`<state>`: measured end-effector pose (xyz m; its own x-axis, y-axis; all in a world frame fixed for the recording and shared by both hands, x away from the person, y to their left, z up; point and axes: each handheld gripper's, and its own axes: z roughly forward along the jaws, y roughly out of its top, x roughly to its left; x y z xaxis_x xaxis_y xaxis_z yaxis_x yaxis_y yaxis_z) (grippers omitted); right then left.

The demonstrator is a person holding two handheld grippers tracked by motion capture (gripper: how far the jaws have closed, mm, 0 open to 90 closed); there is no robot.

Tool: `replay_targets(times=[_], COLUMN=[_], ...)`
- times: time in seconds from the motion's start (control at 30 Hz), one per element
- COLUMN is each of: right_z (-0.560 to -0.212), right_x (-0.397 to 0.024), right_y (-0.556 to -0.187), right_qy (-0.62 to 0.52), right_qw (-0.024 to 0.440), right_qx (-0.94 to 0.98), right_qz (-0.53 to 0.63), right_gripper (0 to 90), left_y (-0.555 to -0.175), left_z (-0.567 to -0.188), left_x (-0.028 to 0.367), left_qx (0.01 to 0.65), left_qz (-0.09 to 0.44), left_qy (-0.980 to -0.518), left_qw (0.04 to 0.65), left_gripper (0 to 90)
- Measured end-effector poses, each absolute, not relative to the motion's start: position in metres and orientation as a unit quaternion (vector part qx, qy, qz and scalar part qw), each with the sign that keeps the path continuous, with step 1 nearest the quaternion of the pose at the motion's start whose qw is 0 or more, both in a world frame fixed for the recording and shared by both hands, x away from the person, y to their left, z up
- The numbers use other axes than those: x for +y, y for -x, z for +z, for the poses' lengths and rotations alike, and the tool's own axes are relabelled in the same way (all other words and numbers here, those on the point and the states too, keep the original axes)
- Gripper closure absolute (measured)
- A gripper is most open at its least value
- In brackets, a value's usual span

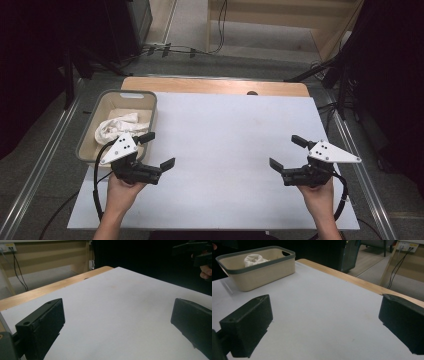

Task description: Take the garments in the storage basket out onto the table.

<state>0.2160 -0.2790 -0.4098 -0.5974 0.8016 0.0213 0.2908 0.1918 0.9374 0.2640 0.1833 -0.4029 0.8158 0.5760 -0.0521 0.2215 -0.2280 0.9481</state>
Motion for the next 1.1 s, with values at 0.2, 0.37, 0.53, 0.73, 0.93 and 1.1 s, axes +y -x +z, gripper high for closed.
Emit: replay_targets(times=[0.2,0.37,0.53,0.73,0.93,1.1], right_z=[-0.412,-0.412,-0.411,-0.412,-0.412,-0.412], right_x=[-0.277,-0.277,-0.279,-0.278,-0.277,-0.276], right_y=[-0.217,-0.217,-0.217,-0.218,-0.218,-0.218], right_qy=[-0.371,-0.37,-0.369,-0.37,-0.368,-0.367], right_qw=[0.245,0.243,0.239,0.232,0.228,0.227], right_qx=[0.736,0.738,0.735,0.739,0.74,0.742], right_qz=[0.511,0.509,0.516,0.514,0.514,0.513], right_gripper=[0.0,0.0,0.0,0.0,0.0,0.0], left_y=[-0.267,-0.269,-0.273,-0.281,-0.285,-0.288], left_z=[-0.405,-0.402,-0.401,-0.397,-0.395,-0.395], left_x=[0.183,0.183,0.184,0.186,0.19,0.196], left_qx=[0.264,0.262,0.269,0.284,0.294,0.305], left_qz=[0.149,0.15,0.16,0.167,0.173,0.177], left_qy=[-0.775,-0.778,-0.78,-0.779,-0.778,-0.775], left_qw=[0.555,0.551,0.541,0.533,0.528,0.524], left_gripper=[0.0,0.0,0.0,0.0,0.0,0.0])
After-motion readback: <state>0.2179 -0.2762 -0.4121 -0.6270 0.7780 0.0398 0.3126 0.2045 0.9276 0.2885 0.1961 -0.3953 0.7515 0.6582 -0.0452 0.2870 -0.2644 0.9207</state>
